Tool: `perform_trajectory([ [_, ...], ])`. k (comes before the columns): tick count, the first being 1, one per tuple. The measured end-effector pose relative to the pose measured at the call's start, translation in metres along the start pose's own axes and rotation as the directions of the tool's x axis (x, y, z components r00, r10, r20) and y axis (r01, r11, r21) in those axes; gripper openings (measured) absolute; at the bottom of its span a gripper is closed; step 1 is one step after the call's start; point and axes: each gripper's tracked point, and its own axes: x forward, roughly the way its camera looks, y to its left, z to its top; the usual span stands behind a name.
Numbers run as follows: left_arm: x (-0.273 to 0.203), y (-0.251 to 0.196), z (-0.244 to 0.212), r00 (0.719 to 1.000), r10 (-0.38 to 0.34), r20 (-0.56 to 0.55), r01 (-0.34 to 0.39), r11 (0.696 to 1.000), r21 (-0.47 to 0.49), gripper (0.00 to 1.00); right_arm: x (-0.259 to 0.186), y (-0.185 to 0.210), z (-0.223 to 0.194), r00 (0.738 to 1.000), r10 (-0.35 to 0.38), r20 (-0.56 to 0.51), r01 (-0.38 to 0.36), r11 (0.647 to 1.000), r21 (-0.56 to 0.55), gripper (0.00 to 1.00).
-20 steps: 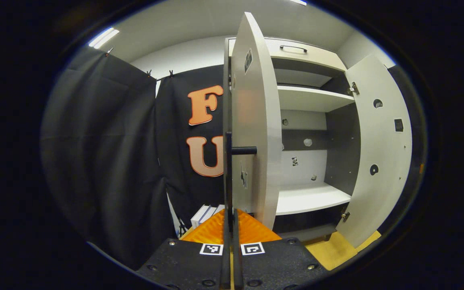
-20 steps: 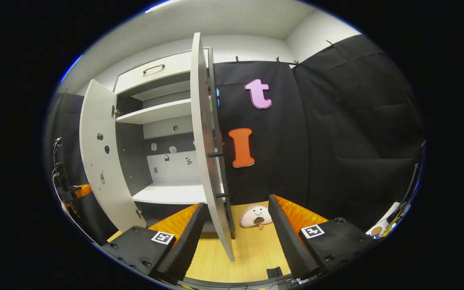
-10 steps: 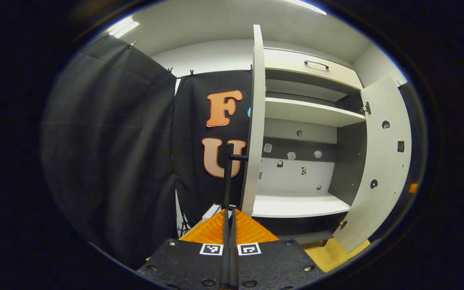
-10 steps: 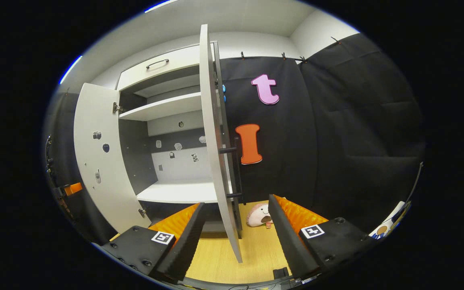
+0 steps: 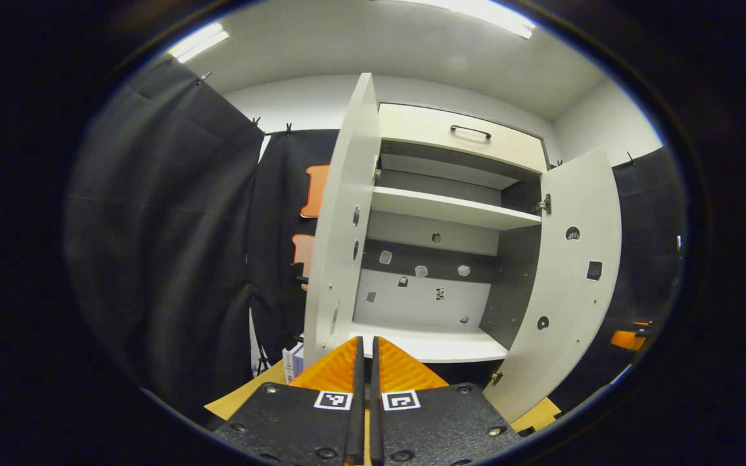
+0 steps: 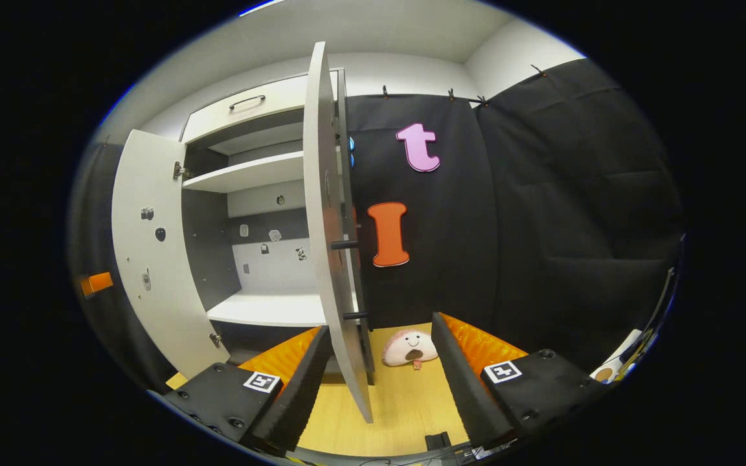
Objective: Open the right door of the double-door shoe cabinet with the right hand, and open the left door with the left hand.
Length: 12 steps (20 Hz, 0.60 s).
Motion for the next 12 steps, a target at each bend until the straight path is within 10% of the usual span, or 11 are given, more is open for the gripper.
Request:
perform_trajectory([
  [2,0.004,-0.009,0.0,1.0,-0.003,0.006,0.003,0.999,0.036,0.21,-0.006,-0.003,0.002,1.0,-0.011,0.014,0.011,1.0,-0.016,0.89],
  [5,0.005,-0.019,0.0,1.0,-0.004,0.01,0.004,0.999,0.048,0.38,-0.008,-0.009,0.004,0.999,-0.023,0.027,0.024,0.999,-0.041,0.99],
  [7,0.005,-0.033,0.0,1.0,-0.022,0.015,0.021,0.999,0.038,0.63,-0.01,-0.008,0.005,0.999,-0.015,0.033,0.016,0.999,-0.051,0.89],
  [8,0.006,-0.035,0.0,0.999,-0.028,0.021,0.027,0.999,0.04,0.76,-0.01,-0.007,0.005,0.999,-0.016,0.037,0.018,0.998,-0.056,0.99],
  [12,0.017,-0.035,0.009,0.999,0.005,0.053,-0.009,0.998,0.066,0.95,-0.01,-0.016,0.005,0.999,-0.031,0.038,0.033,0.998,-0.052,0.99],
])
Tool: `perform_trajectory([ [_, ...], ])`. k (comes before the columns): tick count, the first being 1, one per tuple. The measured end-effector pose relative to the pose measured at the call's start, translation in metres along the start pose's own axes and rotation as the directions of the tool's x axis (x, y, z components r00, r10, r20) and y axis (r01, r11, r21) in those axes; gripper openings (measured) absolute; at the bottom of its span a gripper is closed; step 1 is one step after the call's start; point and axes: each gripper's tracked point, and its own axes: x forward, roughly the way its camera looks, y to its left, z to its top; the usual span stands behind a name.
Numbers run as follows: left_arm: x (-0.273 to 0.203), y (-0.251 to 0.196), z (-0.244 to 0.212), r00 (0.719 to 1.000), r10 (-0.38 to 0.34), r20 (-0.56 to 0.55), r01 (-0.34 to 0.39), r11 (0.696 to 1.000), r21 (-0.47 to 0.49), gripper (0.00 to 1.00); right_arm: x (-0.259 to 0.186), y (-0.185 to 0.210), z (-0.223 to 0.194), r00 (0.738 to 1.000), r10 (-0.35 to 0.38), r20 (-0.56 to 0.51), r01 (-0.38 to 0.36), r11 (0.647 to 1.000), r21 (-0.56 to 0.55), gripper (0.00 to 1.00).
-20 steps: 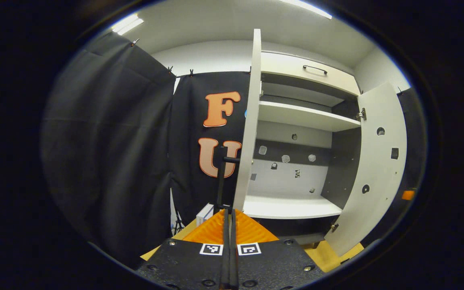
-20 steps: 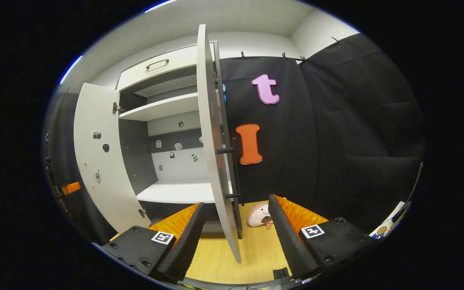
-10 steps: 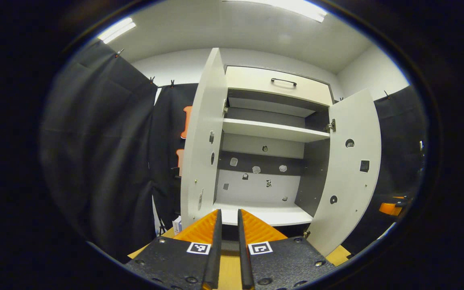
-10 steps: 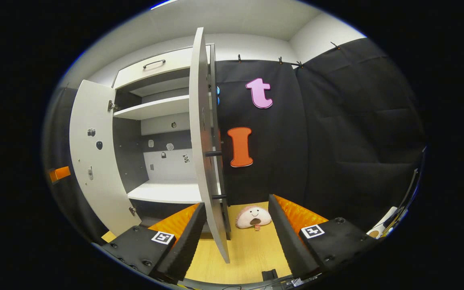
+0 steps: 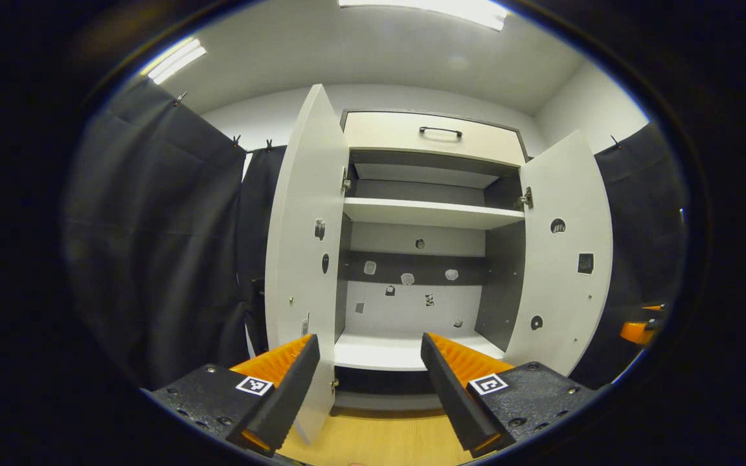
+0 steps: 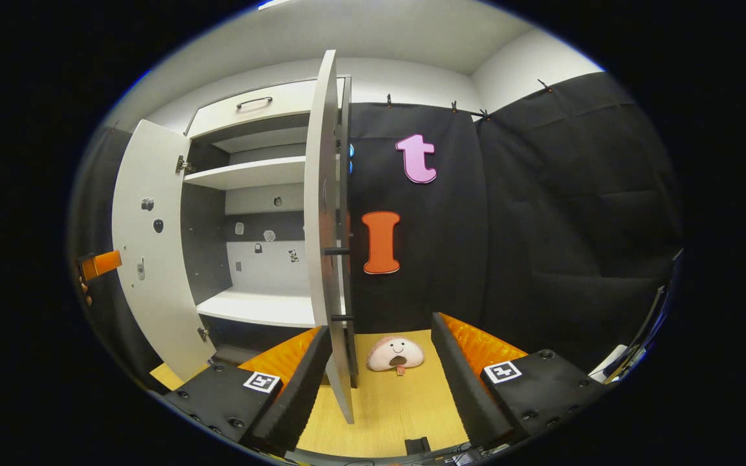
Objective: Open the right door of the double-door shoe cabinet with the right hand, and open the left door with the left hand.
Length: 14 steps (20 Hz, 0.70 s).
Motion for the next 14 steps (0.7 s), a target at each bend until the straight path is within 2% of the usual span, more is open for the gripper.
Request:
perform_trajectory([
  [5,0.004,-0.014,0.001,0.999,-0.036,0.002,0.036,0.999,-0.005,0.95,0.003,-0.002,0.004,1.0,-0.007,0.018,0.007,1.0,0.014,0.99],
  [14,0.002,-0.005,0.007,1.0,-0.007,0.017,0.006,1.0,0.019,0.94,0.01,0.003,0.007,1.0,0.006,0.021,-0.006,1.0,0.015,0.99],
])
